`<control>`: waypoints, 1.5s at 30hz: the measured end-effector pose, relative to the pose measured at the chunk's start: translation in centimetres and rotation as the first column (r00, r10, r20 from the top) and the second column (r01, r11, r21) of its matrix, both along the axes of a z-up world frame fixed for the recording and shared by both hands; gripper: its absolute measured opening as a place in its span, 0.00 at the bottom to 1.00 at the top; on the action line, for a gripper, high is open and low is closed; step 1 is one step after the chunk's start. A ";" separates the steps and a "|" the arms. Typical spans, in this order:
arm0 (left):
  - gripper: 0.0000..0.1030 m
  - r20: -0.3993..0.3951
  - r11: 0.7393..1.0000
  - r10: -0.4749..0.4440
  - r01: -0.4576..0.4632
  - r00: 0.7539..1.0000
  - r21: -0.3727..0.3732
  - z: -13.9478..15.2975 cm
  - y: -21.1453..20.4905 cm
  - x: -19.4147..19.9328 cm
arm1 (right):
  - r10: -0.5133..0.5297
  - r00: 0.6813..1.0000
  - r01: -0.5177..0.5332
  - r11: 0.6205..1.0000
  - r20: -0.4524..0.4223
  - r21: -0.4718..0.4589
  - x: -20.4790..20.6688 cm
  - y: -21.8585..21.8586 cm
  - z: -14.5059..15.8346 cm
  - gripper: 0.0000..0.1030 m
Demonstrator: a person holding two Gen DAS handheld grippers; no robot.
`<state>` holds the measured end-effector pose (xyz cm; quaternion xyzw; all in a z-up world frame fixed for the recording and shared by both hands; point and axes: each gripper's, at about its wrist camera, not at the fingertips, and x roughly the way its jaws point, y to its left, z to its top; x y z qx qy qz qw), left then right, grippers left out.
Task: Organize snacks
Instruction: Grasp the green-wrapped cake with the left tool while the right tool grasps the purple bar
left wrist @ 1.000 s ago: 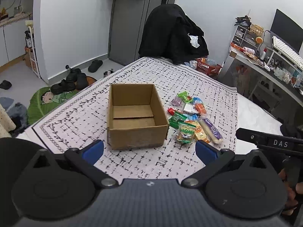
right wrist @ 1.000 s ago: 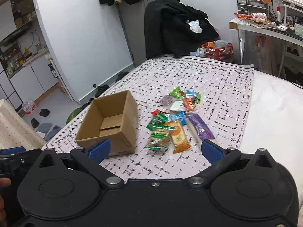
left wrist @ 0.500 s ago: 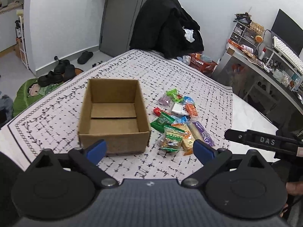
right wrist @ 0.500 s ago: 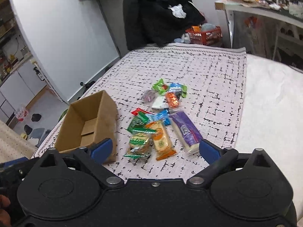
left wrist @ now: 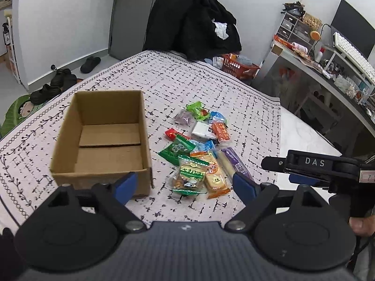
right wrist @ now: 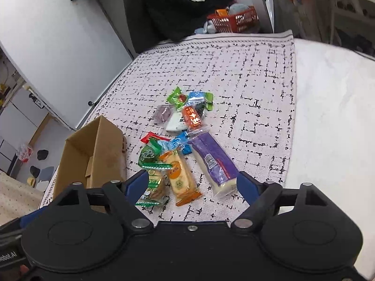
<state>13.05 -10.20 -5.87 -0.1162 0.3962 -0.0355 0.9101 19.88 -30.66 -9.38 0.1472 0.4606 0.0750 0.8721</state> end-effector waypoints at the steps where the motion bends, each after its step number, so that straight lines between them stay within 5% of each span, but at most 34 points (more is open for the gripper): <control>1: 0.83 -0.003 1.000 -0.002 0.002 1.000 0.000 -0.2 -0.2 0.3 | -0.004 1.000 0.004 1.000 -0.006 0.001 0.4 -0.1 -0.2 0.77; 23: 0.67 -0.149 0.999 -0.002 0.009 0.989 0.046 -6.6 -4.7 8.1 | 0.029 0.982 -0.010 0.995 -0.188 0.098 7.1 -1.8 -7.3 0.64; 38: 0.64 -0.240 0.992 0.032 -0.001 0.970 0.128 -10.6 -6.1 11.4 | 0.036 0.961 -0.005 0.993 -0.274 0.114 9.5 -1.7 -10.8 0.64; 43: 0.48 -0.265 0.993 0.038 -0.006 0.964 0.120 -11.6 -6.1 11.6 | 0.054 0.958 -0.030 0.996 -0.283 0.088 9.9 -1.2 -11.2 0.64; 45: 0.47 -0.258 0.992 0.029 0.004 0.966 0.125 -11.4 -6.2 11.5 | 0.061 0.958 -0.044 0.997 -0.279 0.067 9.9 -0.8 -11.2 0.52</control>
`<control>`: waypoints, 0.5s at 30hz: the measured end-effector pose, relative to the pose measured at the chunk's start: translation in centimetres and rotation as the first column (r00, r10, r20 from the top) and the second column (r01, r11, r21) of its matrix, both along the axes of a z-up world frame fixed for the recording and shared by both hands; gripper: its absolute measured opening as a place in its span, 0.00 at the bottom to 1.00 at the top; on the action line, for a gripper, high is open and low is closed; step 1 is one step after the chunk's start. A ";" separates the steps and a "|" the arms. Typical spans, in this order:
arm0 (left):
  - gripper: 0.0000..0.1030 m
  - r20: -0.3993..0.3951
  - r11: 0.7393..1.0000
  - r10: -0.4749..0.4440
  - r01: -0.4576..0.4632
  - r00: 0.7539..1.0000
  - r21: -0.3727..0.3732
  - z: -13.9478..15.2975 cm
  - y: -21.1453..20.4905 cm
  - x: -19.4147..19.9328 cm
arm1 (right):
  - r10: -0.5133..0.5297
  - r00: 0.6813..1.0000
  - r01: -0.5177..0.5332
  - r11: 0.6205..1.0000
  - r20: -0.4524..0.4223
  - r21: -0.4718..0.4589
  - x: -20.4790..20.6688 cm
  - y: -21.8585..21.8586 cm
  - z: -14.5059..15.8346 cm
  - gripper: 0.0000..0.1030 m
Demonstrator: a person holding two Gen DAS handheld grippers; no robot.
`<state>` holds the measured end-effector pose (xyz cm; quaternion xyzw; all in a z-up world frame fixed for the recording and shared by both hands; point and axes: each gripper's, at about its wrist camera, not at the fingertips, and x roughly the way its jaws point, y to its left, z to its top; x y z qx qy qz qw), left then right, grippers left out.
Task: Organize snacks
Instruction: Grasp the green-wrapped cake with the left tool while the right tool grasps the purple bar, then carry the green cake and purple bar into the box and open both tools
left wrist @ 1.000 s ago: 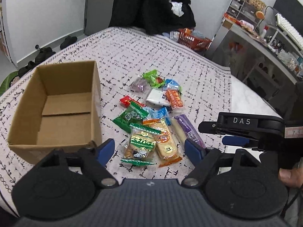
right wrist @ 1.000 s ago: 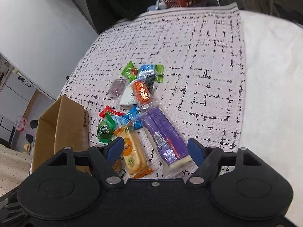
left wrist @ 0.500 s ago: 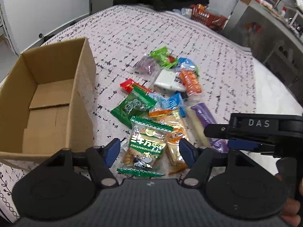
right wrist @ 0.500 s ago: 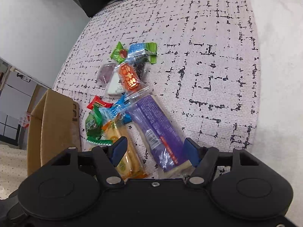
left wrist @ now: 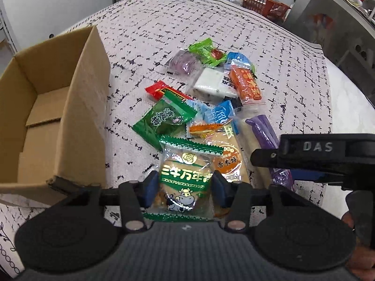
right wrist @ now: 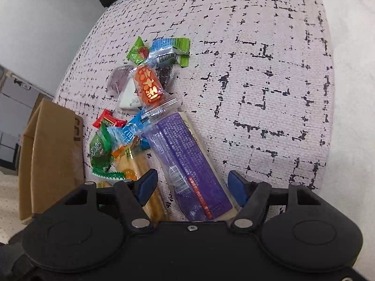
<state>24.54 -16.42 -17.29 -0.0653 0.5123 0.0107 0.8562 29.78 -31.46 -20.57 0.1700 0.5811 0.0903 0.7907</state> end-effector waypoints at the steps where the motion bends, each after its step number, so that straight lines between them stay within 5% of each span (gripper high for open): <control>1: 0.47 0.001 1.000 -0.003 0.003 1.000 -0.003 0.1 0.0 0.0 | 0.004 1.000 -0.004 1.000 0.002 -0.011 -0.1 0.1 0.1 0.47; 6: 0.47 0.028 1.000 -0.010 0.010 1.000 -0.004 1.2 -0.3 -0.5 | -0.004 1.000 0.004 0.999 0.000 0.054 -0.2 -0.3 0.0 0.37; 15: 0.47 0.093 1.000 -0.013 0.015 0.996 -0.021 4.4 0.1 -1.9 | -0.016 0.996 0.011 0.998 0.093 0.056 -1.7 -1.0 3.1 0.33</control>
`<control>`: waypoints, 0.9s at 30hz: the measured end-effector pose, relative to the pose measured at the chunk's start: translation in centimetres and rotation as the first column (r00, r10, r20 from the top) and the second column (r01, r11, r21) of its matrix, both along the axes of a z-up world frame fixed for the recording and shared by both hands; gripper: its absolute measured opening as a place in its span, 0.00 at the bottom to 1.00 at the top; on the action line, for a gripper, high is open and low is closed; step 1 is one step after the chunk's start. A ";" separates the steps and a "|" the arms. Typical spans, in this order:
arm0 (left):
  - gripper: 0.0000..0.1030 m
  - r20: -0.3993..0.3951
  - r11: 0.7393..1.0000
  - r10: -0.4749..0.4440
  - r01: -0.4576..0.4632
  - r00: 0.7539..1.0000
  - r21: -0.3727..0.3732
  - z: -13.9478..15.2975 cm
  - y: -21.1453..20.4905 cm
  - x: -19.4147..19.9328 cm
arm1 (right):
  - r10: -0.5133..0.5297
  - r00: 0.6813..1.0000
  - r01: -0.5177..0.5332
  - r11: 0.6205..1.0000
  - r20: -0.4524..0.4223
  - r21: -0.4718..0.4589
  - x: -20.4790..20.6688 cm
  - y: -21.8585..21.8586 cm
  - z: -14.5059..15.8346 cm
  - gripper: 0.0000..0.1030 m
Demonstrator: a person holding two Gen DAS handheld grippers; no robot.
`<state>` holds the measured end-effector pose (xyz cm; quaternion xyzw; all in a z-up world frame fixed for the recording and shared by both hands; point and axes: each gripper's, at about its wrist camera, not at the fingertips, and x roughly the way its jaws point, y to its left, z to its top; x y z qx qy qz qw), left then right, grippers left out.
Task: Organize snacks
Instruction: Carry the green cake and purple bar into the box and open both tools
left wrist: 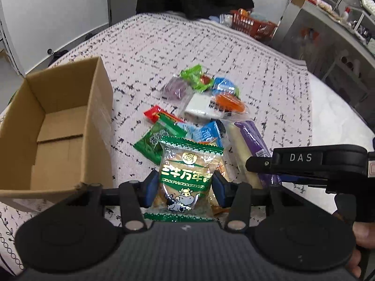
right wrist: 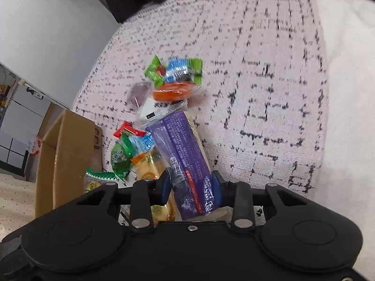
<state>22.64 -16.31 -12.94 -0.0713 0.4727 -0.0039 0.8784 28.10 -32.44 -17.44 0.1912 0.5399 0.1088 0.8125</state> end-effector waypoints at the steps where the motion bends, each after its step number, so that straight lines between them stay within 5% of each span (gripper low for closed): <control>1: 0.47 0.007 1.000 -0.001 0.001 1.000 -0.003 0.4 0.1 -0.1 | 0.000 1.000 0.000 1.000 0.011 -0.001 -0.1 0.0 0.4 0.33; 27: 0.47 0.138 0.996 0.088 -0.084 0.986 -0.034 6.9 6.5 -3.3 | 0.067 0.985 -0.072 0.997 0.160 0.025 -2.5 6.9 8.4 0.34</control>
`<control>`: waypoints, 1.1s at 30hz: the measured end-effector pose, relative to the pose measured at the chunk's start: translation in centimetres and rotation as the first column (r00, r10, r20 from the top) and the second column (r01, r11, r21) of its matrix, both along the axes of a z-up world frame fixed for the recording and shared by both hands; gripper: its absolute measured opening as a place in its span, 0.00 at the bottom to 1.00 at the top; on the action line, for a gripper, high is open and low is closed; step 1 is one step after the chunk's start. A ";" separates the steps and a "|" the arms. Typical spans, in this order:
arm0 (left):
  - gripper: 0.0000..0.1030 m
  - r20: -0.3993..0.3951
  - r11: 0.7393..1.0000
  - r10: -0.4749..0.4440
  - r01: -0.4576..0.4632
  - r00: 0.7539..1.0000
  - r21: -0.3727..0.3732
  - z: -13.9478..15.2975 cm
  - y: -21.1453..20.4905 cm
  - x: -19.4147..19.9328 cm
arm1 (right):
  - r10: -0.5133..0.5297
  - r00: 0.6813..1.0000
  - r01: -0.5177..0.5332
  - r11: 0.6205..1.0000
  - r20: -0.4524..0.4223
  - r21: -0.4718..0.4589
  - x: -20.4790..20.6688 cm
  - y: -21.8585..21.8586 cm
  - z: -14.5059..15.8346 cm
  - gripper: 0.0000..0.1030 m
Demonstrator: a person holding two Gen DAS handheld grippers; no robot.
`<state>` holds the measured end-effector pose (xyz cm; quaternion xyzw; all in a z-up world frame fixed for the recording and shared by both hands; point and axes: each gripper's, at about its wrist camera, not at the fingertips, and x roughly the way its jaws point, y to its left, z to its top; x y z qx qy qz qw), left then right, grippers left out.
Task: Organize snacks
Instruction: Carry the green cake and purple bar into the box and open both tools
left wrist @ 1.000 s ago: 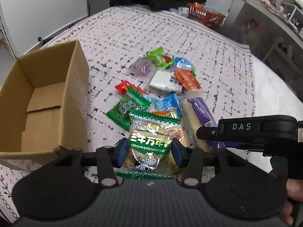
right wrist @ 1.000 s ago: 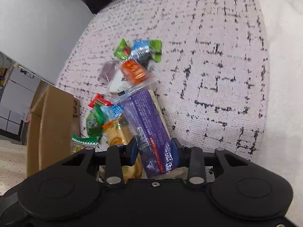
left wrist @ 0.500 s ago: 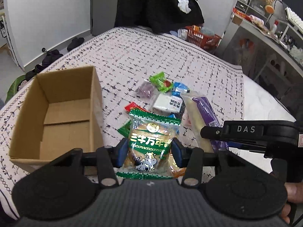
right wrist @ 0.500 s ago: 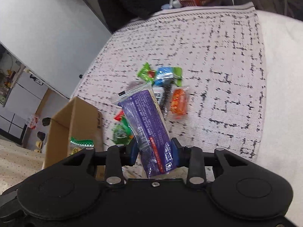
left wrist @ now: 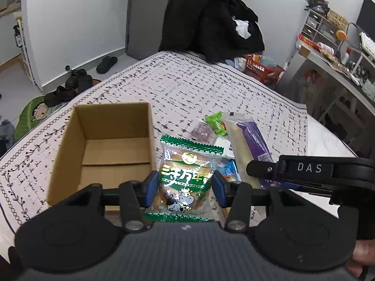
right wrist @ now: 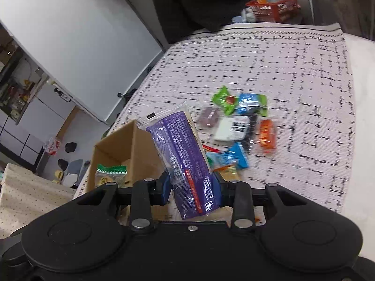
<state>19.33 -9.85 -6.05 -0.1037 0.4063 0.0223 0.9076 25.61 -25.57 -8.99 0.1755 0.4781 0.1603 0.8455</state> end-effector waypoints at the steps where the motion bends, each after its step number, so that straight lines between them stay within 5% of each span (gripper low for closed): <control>1: 0.47 0.003 1.000 0.004 -0.004 1.000 -0.001 0.1 0.4 0.0 | 0.005 1.000 -0.005 1.000 0.004 0.002 -0.1 0.4 0.2 0.34; 33: 0.47 -0.011 0.983 0.156 -0.157 0.988 -0.096 -1.0 11.4 0.0 | 0.089 0.995 -0.090 0.995 0.039 0.035 0.4 11.3 1.3 0.33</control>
